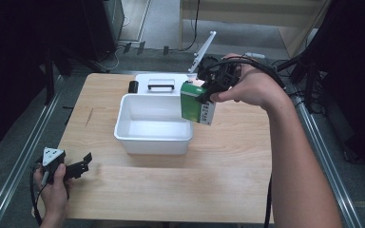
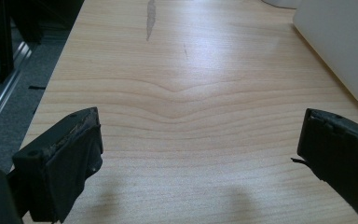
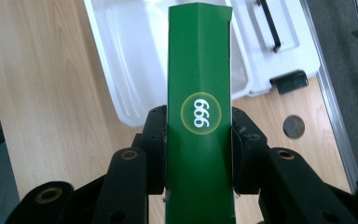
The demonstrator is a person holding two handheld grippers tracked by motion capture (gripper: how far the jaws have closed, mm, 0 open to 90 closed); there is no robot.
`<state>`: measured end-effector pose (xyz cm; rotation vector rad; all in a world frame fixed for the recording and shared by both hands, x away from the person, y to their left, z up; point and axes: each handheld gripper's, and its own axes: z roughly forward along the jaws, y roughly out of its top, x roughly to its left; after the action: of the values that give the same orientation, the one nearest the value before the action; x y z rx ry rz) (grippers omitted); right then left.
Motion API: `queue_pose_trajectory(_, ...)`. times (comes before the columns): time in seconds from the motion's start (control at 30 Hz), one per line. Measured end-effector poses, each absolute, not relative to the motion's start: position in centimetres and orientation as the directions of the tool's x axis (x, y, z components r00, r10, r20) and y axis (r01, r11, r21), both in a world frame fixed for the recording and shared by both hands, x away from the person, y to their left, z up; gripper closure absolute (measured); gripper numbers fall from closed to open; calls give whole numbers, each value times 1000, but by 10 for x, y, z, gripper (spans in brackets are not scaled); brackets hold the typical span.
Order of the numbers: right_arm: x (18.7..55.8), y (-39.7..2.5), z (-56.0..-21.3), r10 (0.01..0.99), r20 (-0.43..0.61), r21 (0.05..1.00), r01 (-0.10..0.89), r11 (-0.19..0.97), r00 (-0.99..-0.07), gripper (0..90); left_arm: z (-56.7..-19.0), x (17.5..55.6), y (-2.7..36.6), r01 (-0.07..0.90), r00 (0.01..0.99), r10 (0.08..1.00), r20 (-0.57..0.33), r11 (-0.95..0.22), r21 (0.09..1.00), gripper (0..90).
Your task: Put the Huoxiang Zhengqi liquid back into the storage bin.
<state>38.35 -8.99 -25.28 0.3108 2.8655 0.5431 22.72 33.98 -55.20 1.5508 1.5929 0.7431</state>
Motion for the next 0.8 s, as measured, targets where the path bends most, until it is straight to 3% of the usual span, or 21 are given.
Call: queue_pose_trajectory(0.8, 398, -30, -268, 84, -169, 360, 18, 933, -982, 644, -552, 227, 341, 536, 47, 989, -140, 93, 839, 9)
